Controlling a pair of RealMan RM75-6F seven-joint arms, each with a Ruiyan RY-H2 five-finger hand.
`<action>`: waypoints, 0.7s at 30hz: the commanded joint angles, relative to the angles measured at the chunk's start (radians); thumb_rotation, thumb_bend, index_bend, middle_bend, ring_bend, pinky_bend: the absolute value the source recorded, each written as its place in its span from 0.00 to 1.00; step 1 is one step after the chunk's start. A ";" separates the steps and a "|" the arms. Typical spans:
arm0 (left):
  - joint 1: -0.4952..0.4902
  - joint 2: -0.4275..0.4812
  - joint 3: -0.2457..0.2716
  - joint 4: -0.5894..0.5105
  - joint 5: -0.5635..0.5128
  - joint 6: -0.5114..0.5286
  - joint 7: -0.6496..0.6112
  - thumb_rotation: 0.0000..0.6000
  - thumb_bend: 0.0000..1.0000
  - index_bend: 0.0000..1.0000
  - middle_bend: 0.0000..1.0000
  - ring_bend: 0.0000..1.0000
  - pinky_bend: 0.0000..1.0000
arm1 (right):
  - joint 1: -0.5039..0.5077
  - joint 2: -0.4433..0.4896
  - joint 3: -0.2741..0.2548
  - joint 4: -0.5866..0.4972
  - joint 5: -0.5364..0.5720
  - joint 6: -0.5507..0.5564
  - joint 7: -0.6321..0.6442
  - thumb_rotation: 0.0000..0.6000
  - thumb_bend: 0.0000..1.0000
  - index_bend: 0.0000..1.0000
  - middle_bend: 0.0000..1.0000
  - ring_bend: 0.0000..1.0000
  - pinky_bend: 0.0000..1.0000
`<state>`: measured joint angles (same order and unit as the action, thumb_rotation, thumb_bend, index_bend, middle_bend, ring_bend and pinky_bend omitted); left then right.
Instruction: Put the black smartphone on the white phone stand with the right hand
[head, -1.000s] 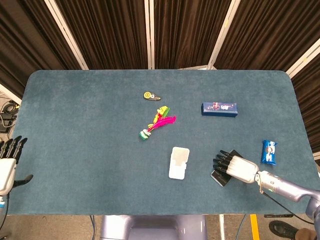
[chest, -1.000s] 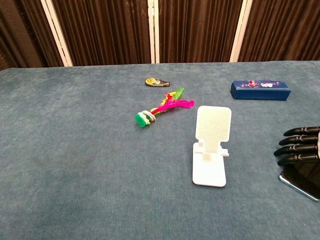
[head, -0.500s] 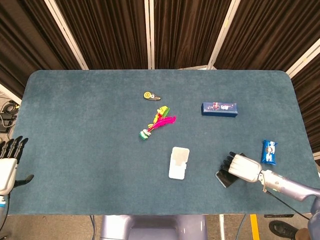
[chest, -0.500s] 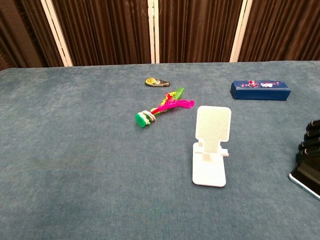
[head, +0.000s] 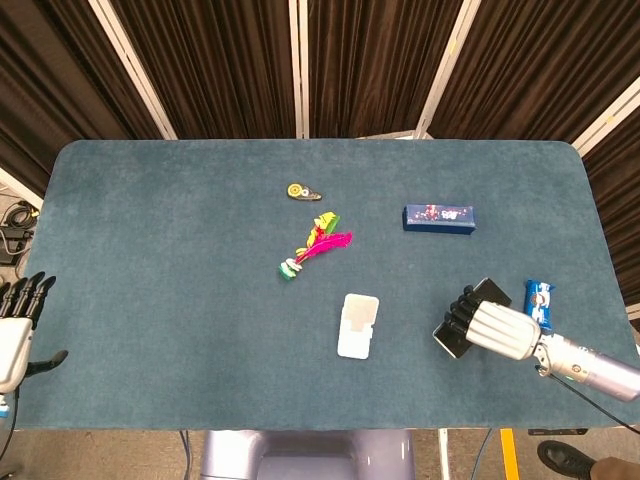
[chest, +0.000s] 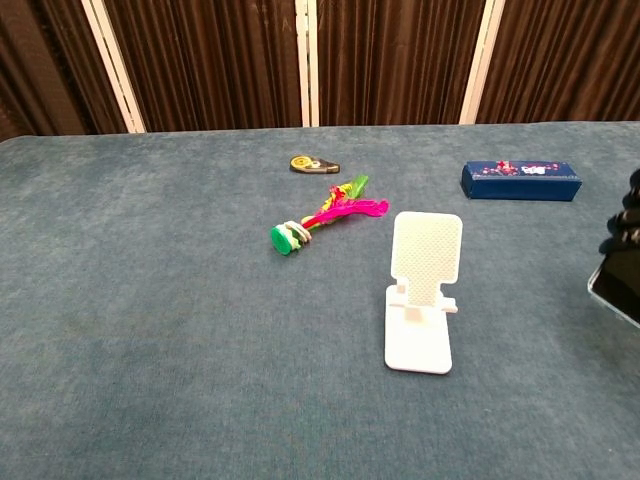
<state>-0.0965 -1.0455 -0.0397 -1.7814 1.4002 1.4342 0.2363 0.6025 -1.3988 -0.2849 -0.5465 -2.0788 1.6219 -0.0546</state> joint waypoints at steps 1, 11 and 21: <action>0.001 0.004 0.001 -0.002 0.003 0.002 -0.007 1.00 0.00 0.00 0.00 0.00 0.00 | 0.035 0.076 0.012 -0.114 -0.015 0.024 -0.083 1.00 0.30 0.51 0.51 0.40 0.39; 0.002 0.011 0.001 -0.004 0.005 0.003 -0.021 1.00 0.00 0.00 0.00 0.00 0.00 | 0.155 0.247 0.063 -0.490 -0.098 -0.083 -0.404 1.00 0.30 0.51 0.51 0.40 0.39; -0.005 0.017 -0.007 0.001 -0.018 -0.015 -0.038 1.00 0.00 0.00 0.00 0.00 0.00 | 0.231 0.301 0.145 -0.750 -0.112 -0.320 -0.663 1.00 0.30 0.51 0.51 0.40 0.39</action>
<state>-0.1005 -1.0287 -0.0456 -1.7806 1.3831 1.4204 0.1995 0.8106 -1.1181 -0.1697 -1.2421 -2.1900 1.3570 -0.6631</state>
